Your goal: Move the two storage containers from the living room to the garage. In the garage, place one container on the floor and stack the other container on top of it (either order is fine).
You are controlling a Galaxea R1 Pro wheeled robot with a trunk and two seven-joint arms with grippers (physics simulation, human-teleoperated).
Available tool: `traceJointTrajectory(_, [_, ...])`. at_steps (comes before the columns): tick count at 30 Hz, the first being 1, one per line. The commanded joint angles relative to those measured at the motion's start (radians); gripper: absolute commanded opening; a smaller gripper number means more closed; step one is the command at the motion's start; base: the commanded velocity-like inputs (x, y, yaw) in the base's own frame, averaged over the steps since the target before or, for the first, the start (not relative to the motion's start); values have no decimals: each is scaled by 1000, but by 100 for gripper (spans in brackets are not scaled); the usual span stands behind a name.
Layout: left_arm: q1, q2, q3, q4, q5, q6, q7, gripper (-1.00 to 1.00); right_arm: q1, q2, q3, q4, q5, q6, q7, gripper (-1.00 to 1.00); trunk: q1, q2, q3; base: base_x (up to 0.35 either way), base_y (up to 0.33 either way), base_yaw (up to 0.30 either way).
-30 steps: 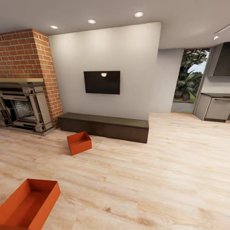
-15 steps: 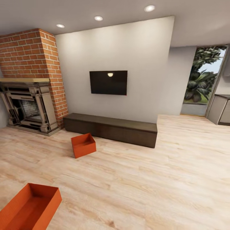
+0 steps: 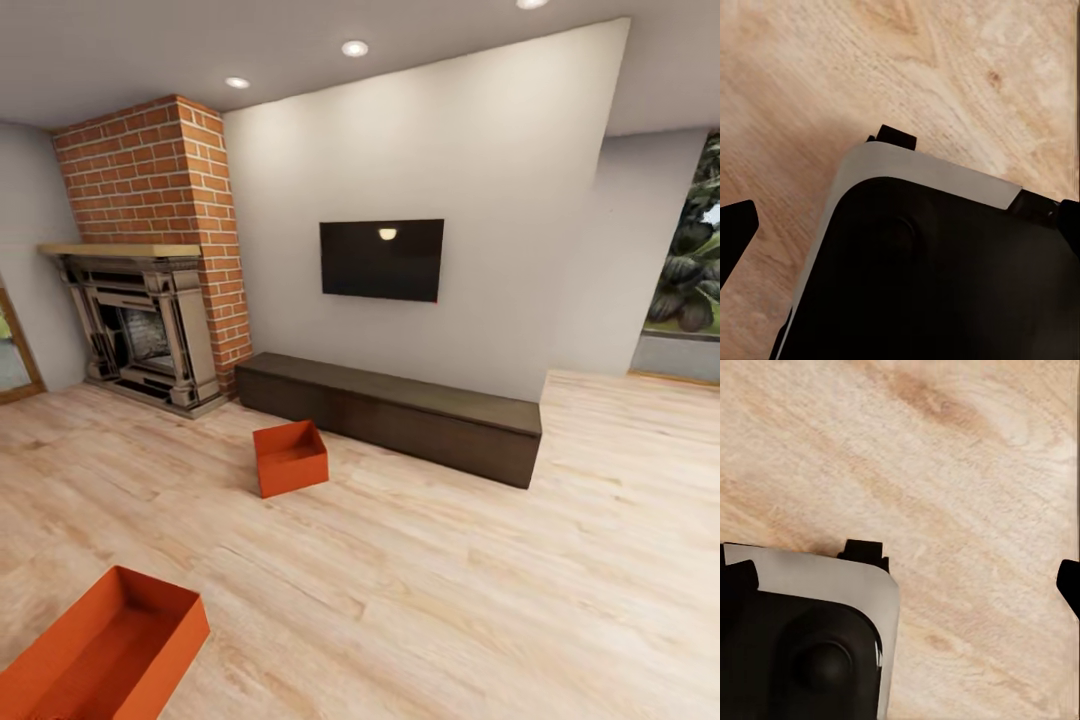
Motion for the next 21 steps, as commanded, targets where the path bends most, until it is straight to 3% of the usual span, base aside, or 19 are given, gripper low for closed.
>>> traceJointTrajectory(1, [0,-1,4,-1,-1,-1,1,100,-1,0,7,3,-11,-6,4,100,0,0,-1,272,-166,269])
traceJointTrajectory(21, [0,-1,4,-1,-1,3,1,100,-2,-7,12,3,-8,-6,4,100,0,0,-1,264,-171,269])
